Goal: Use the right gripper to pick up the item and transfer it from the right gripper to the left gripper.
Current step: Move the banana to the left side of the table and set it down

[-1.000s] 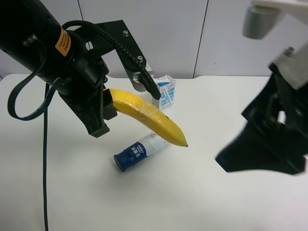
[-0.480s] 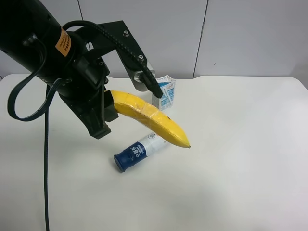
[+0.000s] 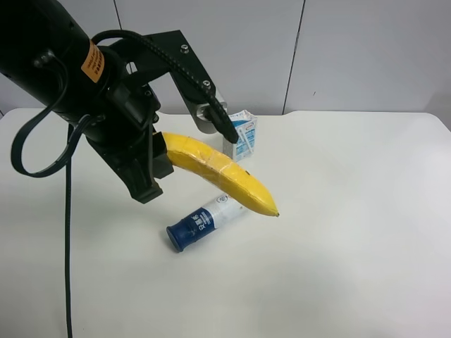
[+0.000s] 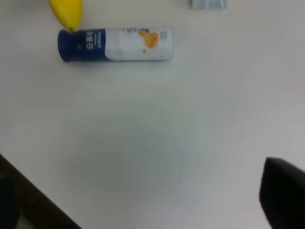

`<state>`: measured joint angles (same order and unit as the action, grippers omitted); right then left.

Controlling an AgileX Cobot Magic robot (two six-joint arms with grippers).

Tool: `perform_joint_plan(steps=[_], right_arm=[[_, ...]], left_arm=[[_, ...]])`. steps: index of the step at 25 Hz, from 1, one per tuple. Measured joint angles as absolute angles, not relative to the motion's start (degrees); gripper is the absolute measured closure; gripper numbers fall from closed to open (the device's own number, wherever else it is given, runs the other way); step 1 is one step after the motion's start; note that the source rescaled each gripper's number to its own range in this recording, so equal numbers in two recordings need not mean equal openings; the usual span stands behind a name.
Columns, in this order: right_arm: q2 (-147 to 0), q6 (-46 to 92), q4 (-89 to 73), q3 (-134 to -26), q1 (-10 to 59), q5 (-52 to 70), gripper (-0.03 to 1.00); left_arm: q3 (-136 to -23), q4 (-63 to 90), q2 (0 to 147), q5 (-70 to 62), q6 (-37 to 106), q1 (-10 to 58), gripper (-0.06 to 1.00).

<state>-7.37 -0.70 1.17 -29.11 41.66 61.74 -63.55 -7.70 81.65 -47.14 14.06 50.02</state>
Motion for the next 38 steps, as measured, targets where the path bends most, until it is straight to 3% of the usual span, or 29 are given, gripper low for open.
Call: perform_joint_plan(steps=[12, 20, 26, 33, 38], right_arm=[[-7.4, -0.7, 1.2, -29.1, 40.2, 61.6, -0.03], [-3.3, -0.7, 1.2, -29.0, 20.4, 61.6, -0.03], [0.1, -0.7, 1.3, -28.9, 11.1, 61.6, -0.03], [0.1, -0.7, 1.2, -28.9, 10.2, 61.6, -0.03], [0.1, -0.7, 1.2, -28.9, 10.2, 61.6, -0.03]], left_arm=[[-63.6, -7.6, 81.7, -46.8, 14.1, 50.0, 0.92], [-63.6, -6.0, 81.7, -46.7, 14.1, 50.0, 0.92], [-63.6, -3.6, 81.7, -46.8, 14.0, 50.0, 0.92], [-63.6, -3.4, 81.7, -46.5, 8.1, 49.2, 0.92], [-63.6, -2.5, 81.7, -45.7, 5.3, 44.0, 0.92]])
